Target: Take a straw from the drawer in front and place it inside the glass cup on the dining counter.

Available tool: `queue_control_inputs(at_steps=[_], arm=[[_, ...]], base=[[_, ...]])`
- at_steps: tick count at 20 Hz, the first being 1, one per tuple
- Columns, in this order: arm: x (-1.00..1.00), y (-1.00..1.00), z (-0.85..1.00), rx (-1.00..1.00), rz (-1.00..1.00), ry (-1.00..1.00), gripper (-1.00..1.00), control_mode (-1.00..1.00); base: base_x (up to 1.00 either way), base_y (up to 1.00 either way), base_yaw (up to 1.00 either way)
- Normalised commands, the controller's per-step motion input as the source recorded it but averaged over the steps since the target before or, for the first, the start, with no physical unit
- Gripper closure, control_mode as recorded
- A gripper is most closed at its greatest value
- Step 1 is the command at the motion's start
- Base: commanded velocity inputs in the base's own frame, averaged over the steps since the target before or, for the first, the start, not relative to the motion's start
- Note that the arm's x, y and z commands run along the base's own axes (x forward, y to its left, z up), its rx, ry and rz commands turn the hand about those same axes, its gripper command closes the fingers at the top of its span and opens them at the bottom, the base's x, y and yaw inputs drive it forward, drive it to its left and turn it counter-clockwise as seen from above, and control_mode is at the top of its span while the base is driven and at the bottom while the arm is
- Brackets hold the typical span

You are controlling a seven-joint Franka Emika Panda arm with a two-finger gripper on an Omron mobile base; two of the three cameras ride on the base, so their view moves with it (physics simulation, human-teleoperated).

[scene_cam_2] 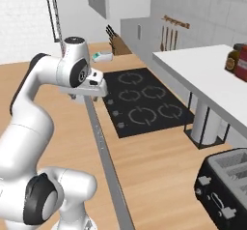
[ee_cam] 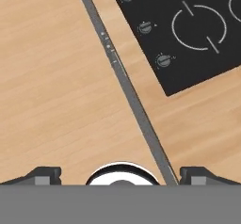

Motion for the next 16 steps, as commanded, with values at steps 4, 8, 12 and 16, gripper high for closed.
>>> queue_control_inputs(at_steps=[4,8,12,16], arm=[[0.0,0.63,0.0,-0.13,0.18,0.0,-1.0,-1.0],[0.0,1.0,-0.04,-0.33,0.01,-0.02,-1.0,-1.0],[0.01,1.0,-0.36,-0.4,0.0,0.0,-1.0,-1.0],[0.14,1.0,-0.61,-0.38,0.0,0.0,-1.0,-1.0]], base=[[0.0,0.0,0.0],[0.0,0.0,0.0],[0.0,0.0,0.0],[0.0,0.0,0.0]])
